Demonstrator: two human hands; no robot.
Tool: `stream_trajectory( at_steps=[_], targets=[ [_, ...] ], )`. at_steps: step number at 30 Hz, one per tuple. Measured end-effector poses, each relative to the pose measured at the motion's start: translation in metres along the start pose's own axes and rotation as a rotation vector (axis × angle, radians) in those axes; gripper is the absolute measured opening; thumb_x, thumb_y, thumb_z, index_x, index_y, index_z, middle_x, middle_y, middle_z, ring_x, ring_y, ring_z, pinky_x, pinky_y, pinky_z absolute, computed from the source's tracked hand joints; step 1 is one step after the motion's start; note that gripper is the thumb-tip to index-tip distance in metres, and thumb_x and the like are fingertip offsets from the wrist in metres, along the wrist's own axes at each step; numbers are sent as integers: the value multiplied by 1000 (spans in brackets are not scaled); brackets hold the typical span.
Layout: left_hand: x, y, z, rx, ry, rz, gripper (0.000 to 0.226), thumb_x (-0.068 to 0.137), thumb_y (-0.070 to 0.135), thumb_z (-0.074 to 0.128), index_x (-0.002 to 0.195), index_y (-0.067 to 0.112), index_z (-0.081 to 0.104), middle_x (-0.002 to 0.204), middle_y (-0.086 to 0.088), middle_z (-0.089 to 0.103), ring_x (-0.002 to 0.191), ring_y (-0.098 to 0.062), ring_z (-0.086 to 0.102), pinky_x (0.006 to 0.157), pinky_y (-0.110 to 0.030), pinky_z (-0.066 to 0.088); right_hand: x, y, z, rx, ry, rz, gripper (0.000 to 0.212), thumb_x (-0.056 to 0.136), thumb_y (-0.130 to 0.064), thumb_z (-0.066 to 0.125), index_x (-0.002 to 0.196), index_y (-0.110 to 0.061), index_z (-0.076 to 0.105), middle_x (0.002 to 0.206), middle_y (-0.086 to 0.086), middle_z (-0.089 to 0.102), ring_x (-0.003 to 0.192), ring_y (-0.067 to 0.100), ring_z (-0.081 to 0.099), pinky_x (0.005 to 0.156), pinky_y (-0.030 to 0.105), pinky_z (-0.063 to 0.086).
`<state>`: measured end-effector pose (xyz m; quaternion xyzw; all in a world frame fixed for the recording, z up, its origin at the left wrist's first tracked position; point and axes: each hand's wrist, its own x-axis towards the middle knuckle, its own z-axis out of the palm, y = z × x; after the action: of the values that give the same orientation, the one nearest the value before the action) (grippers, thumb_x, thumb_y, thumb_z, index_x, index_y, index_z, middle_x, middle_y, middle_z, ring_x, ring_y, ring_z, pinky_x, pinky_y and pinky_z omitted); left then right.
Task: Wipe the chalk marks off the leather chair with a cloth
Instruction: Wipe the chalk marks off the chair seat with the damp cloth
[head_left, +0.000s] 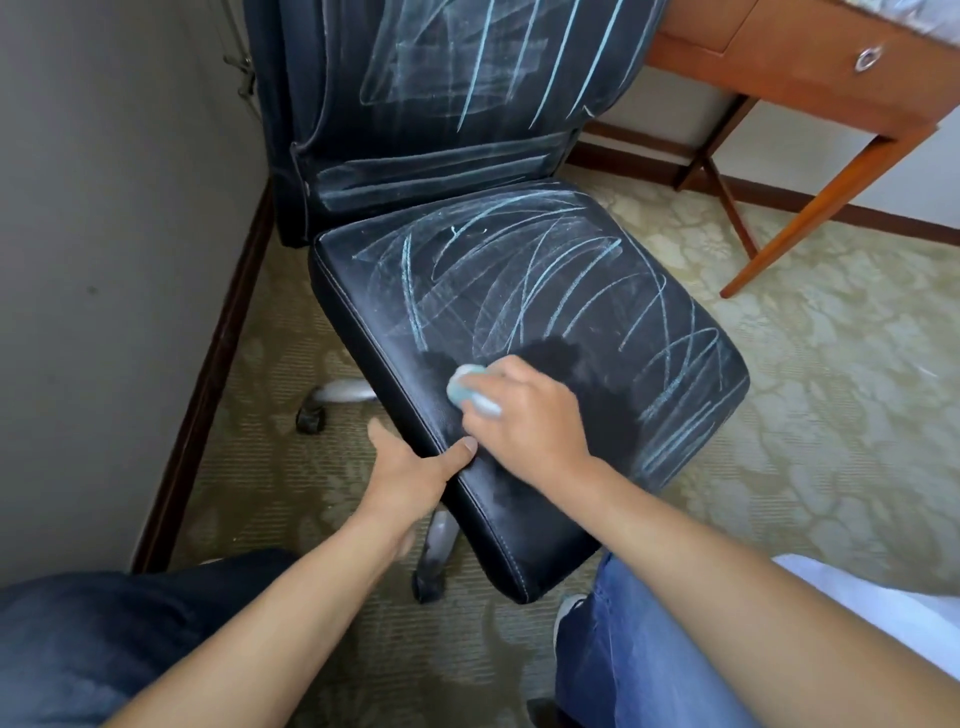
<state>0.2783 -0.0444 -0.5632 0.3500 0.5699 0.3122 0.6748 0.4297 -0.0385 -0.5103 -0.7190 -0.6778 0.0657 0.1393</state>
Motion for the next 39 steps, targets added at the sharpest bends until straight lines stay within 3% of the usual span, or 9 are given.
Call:
stream_trajectory(
  at_steps=[3, 7, 11, 14, 19, 22, 28, 34, 39],
  targets=[
    [-4, 0, 8, -15, -105, -112, 56, 79, 20, 92, 126, 12, 62, 113, -8, 79, 99, -23, 77, 88, -46, 63, -11, 14, 0, 95, 36, -36, 27, 80, -34, 66, 103, -45, 75, 100, -9, 64, 77, 22, 62, 64, 39, 55],
    [-20, 1, 18, -11, -128, -172, 29, 90, 10, 81, 117, 7, 71, 101, -10, 81, 90, -24, 79, 67, -37, 63, -28, 19, 0, 150, 67, -15, 30, 79, -34, 65, 106, -42, 76, 101, -9, 64, 76, 24, 62, 65, 40, 55],
    [-41, -4, 16, 2, -133, -205, 27, 91, 9, 79, 117, 8, 71, 100, -10, 81, 90, -25, 79, 69, -38, 64, -54, 24, -1, 149, 75, -85, 31, 78, -32, 65, 105, -41, 76, 99, -10, 64, 74, 21, 62, 60, 38, 56],
    [-59, -16, 12, 12, -138, -222, 28, 90, 11, 81, 116, 7, 71, 100, -8, 81, 93, -25, 79, 84, -48, 64, -64, 29, -8, 15, 61, -148, 27, 80, -38, 59, 102, -45, 73, 93, -9, 62, 71, 20, 61, 56, 35, 54],
    [-79, -31, 10, 61, -140, -232, 34, 86, 24, 86, 114, 10, 72, 100, -4, 81, 99, -25, 77, 95, -54, 60, -42, 53, -25, -39, 104, 272, 22, 87, -33, 56, 104, -40, 67, 95, -3, 55, 81, 33, 58, 70, 37, 49],
    [-79, -25, 8, 102, -164, -242, 32, 83, 30, 88, 107, 13, 75, 95, -1, 82, 99, -22, 75, 92, -44, 62, -49, 39, -17, -46, 145, 289, 22, 85, -27, 58, 101, -36, 70, 93, -2, 56, 78, 34, 58, 65, 36, 49],
    [-51, 8, -4, -150, 1, -207, 34, 83, 24, 86, 109, 9, 71, 89, -10, 79, 78, -24, 73, 76, -44, 61, -78, 16, -15, -3, 41, -94, 28, 80, -38, 62, 105, -48, 71, 99, -9, 63, 85, 23, 63, 66, 38, 55],
    [-38, 13, -11, -155, 3, -167, 29, 89, 24, 83, 110, 9, 70, 88, -5, 81, 90, -27, 76, 74, -43, 61, -19, 47, -29, -109, 41, 328, 30, 90, -30, 52, 112, -39, 70, 103, 2, 55, 92, 36, 60, 72, 36, 42],
    [-36, 19, -13, -130, -1, -184, 30, 90, 19, 81, 113, 5, 68, 92, -10, 80, 85, -29, 76, 68, -43, 61, -53, 2, -14, 10, -2, 57, 27, 81, -29, 59, 103, -43, 68, 101, -6, 59, 92, 27, 59, 77, 39, 53]
  ],
)
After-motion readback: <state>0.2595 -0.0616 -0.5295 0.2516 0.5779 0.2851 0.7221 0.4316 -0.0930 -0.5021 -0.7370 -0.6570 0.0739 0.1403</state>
